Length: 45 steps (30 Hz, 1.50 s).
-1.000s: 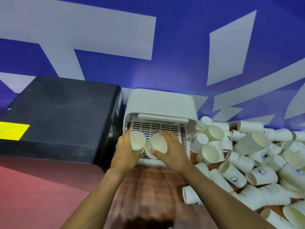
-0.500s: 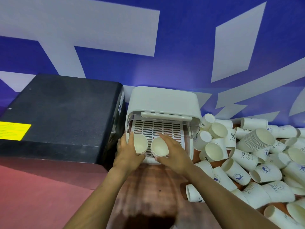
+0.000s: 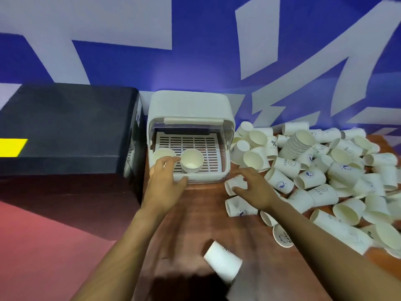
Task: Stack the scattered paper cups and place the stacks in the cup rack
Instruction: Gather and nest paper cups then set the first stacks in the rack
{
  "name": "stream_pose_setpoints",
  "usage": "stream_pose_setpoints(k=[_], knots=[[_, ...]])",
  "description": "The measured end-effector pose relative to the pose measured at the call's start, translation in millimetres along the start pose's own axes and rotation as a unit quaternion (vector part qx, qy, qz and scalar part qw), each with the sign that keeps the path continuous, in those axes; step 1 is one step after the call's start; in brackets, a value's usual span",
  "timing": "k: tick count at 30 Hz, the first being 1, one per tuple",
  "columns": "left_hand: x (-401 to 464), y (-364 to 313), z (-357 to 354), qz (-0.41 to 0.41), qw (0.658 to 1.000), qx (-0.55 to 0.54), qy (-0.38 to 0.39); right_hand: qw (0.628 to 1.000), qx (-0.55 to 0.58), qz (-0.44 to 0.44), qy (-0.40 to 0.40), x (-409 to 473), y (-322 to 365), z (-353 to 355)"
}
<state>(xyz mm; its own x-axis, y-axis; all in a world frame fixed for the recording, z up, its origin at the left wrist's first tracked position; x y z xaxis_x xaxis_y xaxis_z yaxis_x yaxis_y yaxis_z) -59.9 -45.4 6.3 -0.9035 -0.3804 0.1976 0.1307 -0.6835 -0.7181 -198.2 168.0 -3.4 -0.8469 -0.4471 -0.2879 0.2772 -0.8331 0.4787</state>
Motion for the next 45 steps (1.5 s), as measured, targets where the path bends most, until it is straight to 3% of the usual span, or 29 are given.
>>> stream_pose_setpoints(k=[4, 11, 17, 19, 21, 24, 35, 40, 45], knots=[[-18, -8, -13, 0.022, 0.999, -0.021, 0.041, 0.999, -0.033, -0.036, -0.009, -17, -26, 1], [-48, -14, -58, 0.061, 0.971, 0.003, 0.231, 0.982, -0.185, -0.014, 0.04, -21, -54, -1], [-82, -29, -105, -0.038, 0.891, 0.19, 0.412, 0.963, -0.258, 0.036, 0.073, -16, -75, -5], [-95, -42, -115, -0.04, 0.856, 0.214, 0.468, 0.96, -0.262, 0.049, 0.089, -14, -82, -9], [-101, -52, -124, -0.026, 0.843, 0.219, 0.491, 0.958, -0.263, 0.06, 0.093, -12, -87, -13], [-108, -55, -140, -0.017, 0.838, 0.229, 0.494, 0.957, -0.266, 0.071, 0.09, -8, -94, -17], [-101, -56, -155, 0.02, 0.885, 0.222, 0.409, 0.954, -0.282, 0.08, 0.059, -11, -111, -24], [-91, -50, -129, 0.077, 0.915, 0.177, 0.353, 0.979, -0.181, 0.05, 0.074, -14, -98, -9], [-81, -30, -86, 0.138, 0.967, 0.078, 0.197, 0.997, -0.046, 0.019, 0.066, -21, -75, 16]])
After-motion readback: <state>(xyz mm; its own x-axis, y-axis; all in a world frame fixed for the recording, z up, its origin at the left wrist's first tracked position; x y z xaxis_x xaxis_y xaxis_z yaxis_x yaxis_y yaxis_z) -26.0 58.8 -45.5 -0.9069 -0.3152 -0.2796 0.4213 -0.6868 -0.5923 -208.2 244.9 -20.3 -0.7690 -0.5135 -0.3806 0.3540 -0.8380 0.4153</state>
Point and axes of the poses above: each hand's wrist, its own x-axis towards the middle knuckle, its own z-axis out of the back of the hand, y = z × x, the point moved 2 cm from there along x, towards the middle knuckle, and after that the axes turned 14 degrees about -z, right-handed, at the moved point
